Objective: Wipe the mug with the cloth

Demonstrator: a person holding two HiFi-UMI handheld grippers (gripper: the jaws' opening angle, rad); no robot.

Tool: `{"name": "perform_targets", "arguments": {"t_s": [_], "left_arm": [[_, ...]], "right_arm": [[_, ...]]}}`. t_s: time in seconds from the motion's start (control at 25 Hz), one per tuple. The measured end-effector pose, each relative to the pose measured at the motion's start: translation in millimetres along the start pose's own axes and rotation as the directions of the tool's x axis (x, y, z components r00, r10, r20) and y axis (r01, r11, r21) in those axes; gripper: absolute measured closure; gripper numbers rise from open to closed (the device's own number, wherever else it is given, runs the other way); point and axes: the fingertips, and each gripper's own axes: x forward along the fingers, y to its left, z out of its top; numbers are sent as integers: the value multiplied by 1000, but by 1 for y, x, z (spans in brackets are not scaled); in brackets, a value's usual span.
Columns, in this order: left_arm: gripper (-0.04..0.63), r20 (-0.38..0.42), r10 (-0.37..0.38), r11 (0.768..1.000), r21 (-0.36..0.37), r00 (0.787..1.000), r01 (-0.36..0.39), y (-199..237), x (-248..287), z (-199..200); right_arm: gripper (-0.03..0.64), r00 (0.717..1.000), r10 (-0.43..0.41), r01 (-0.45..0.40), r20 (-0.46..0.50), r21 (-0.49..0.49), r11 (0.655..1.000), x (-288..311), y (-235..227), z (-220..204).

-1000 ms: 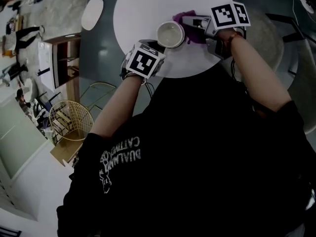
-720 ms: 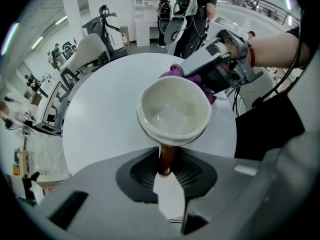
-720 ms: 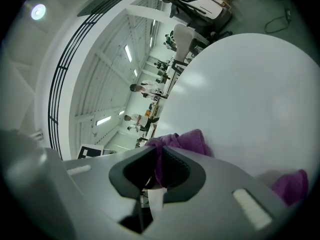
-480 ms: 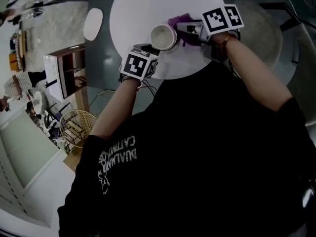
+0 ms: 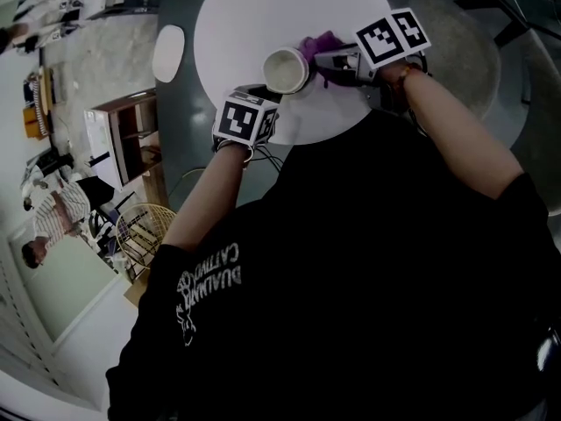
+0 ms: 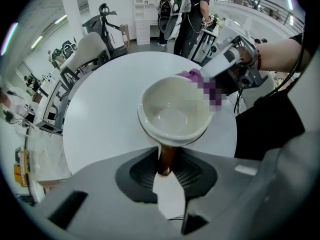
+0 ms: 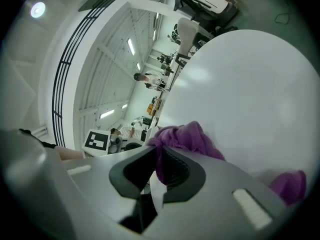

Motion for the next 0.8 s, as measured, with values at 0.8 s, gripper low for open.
{"name": "perform_targets", "arguments": {"t_s": [0.8], "left_arm": [[529,22,-1,998,-61,1000,2,-3,5,-4]], "right_arm": [[578,1000,18,-18,-26,-8,1000,1,2,-21]]}}
